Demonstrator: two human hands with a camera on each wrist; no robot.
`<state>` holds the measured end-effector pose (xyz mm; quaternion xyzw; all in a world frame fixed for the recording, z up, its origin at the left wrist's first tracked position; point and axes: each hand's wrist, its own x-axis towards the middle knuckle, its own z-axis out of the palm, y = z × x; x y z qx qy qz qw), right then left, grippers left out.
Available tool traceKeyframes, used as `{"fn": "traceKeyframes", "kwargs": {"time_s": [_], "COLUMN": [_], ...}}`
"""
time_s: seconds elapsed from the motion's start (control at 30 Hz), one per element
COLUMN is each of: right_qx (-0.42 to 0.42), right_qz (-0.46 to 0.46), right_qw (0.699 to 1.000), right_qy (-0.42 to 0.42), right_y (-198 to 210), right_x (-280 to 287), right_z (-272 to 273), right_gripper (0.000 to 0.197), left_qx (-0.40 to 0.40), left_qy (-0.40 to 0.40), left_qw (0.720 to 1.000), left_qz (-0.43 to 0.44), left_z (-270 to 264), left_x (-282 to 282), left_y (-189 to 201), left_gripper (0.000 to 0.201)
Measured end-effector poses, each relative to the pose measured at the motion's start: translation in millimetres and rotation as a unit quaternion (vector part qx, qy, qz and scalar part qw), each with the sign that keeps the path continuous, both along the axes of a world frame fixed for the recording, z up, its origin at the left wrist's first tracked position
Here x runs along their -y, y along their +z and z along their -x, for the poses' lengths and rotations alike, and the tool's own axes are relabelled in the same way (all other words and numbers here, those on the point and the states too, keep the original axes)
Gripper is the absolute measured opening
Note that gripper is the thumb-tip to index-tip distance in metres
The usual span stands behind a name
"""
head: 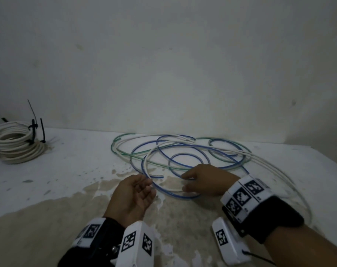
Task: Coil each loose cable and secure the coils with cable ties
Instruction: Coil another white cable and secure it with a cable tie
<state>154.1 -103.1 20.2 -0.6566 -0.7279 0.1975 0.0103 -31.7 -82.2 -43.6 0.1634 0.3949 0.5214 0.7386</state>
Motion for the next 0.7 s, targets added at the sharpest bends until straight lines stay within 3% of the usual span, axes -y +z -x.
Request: {"fn": "traceKeyframes", "kwargs": {"time_s": [0.2, 0.37, 0.7], "right_qx": [0.02, 0.017, 0.127], "right_qz": [0.021, 0.039, 0.048], "right_qw": [0.999, 0.999, 0.99], "right_qy": [0.031, 0.03, 0.027], "right_y": [-4.3, -7.8, -17.0], "right_x": [-5.1, -6.2, -9.6], "right_z": [23.1, 21.3, 20.0], "right_gripper": [0.045, 0.022, 0.024], "left_qx": [-0.014, -0.022, -0.058], "left_qy": [-0.024, -0.018, 0.011], "left_qw": [0.999, 0.999, 0.997], "left_qz": [-0.023, -0.029, -0.048], "left_z": [-0.5, -1.5, -2.5], "left_x": [0.8, 2.5, 8.0], "left_y": [-0.4, -1.0, -1.4], "left_gripper": [0.019, 0.019, 0.017]}}
